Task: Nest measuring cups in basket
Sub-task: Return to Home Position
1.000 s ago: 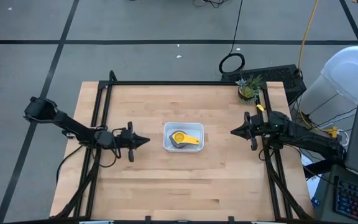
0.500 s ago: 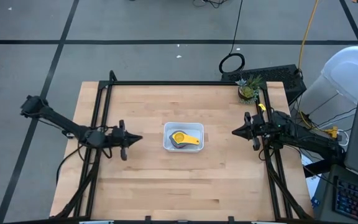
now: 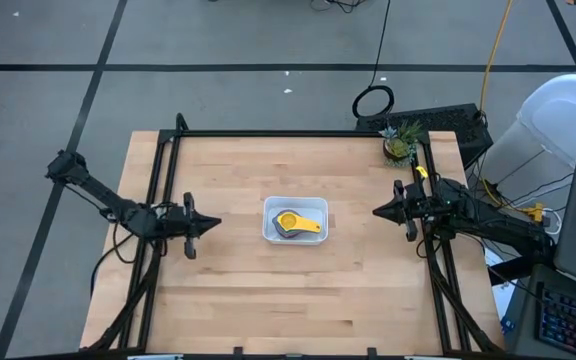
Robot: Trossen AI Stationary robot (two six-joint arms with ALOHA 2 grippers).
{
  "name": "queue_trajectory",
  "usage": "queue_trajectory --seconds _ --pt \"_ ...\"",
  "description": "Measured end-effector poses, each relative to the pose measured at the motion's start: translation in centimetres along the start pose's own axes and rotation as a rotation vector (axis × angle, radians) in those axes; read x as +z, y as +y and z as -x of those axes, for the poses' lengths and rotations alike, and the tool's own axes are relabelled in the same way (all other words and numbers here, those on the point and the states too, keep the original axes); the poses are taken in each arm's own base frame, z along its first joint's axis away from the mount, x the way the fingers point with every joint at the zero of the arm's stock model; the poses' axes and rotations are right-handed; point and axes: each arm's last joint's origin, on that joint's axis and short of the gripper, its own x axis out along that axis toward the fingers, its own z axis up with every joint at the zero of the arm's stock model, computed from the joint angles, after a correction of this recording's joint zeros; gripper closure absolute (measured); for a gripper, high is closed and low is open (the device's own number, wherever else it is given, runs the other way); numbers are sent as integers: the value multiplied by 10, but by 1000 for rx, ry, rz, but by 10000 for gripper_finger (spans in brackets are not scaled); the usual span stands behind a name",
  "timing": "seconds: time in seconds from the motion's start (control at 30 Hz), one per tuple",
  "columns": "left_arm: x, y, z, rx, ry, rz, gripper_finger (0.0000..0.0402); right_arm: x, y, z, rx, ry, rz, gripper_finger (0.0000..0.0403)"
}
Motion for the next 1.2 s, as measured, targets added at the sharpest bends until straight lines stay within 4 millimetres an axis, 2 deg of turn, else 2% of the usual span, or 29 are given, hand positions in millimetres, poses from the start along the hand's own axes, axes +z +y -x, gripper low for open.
queue_trajectory --seconds 0.43,0.8,0.97,1.2 --pt "16 5 13 -6 -131 -3 401 -1 -2 0 -50 -3 44 403" --pt "11 28 13 7 -105 59 401 -1 -3 0 -93 -8 132 403" --pt "10 34 8 -27 -81 87 401 -15 -11 -6 -125 24 132 403" --pt "10 43 6 45 -82 60 401 -8 -7 -10 -144 -70 204 403"
